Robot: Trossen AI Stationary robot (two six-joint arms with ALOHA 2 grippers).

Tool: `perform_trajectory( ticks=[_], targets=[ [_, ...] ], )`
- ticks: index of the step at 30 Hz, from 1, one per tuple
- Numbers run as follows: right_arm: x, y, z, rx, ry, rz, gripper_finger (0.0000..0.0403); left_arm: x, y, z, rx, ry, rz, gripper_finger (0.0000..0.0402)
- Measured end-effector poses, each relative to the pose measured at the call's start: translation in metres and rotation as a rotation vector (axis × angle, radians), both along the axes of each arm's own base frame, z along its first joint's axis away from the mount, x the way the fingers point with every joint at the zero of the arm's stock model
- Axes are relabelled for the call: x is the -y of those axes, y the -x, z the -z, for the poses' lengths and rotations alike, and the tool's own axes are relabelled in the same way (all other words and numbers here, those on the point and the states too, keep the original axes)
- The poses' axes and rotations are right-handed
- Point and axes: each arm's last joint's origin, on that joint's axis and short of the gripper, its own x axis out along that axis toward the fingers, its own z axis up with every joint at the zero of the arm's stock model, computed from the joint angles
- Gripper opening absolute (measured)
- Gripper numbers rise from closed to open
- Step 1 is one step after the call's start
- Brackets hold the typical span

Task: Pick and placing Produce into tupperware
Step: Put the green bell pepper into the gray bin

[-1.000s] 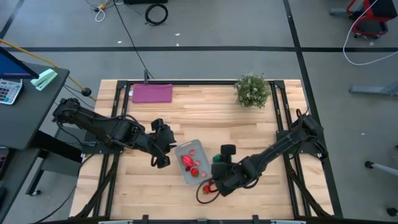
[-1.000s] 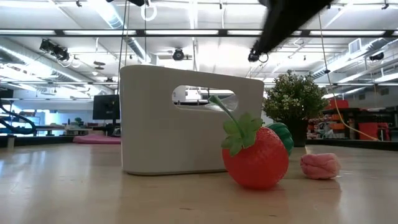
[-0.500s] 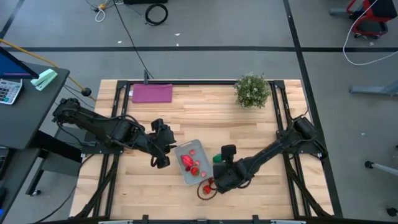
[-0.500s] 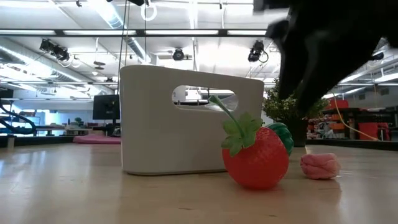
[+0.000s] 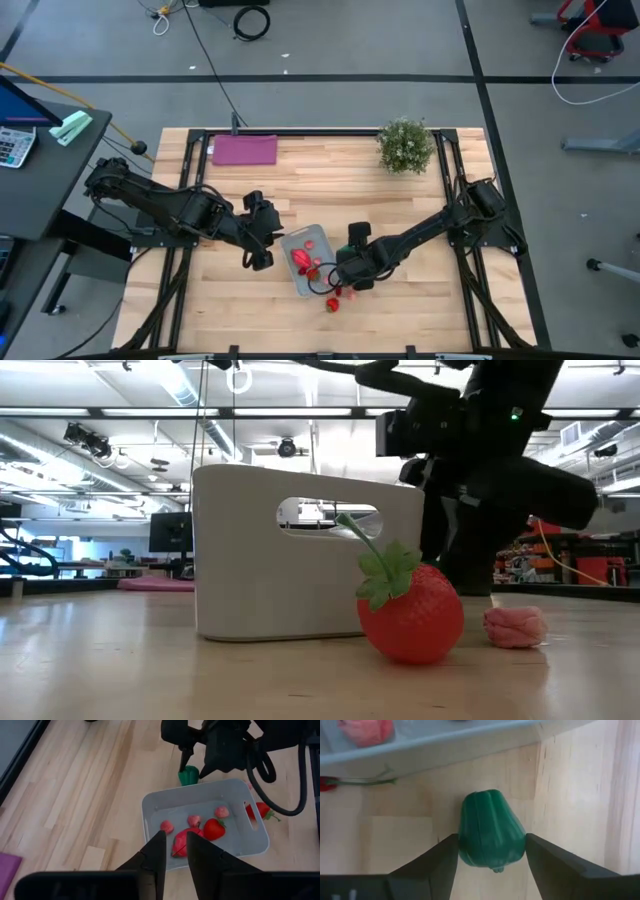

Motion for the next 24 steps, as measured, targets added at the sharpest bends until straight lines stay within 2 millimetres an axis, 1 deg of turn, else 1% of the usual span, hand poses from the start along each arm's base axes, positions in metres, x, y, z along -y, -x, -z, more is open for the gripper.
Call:
perform_trajectory(
  ticks=[5, 10, 14, 19, 24],
  targets=[
    [0.005, -0.004, 0.0, 0.011, -0.009, 0.001, 0.0226, 0.0, 0.0, 0.0, -0.003, -0.001, 0.0, 0.0079],
    [0.007, -0.004, -0.002, 0.027, -0.012, 0.026, 0.0205, 0.0, 0.001, 0.001, -0.014, -0.005, -0.001, 0.0084],
    [0.008, -0.002, -0.01, 0.04, -0.036, 0.053, 0.0192, -0.001, 0.002, 0.001, -0.021, -0.008, -0.001, 0.008],
    [0.008, 0.001, -0.028, 0.092, -0.06, 0.062, 0.0184, -0.001, 0.002, 0.001, -0.021, -0.007, -0.002, 0.0073],
    [0.009, 0.003, -0.034, 0.102, -0.058, 0.065, 0.0181, -0.001, 0.002, 0.001, -0.015, 0.013, -0.023, 0.0077]
  ],
)
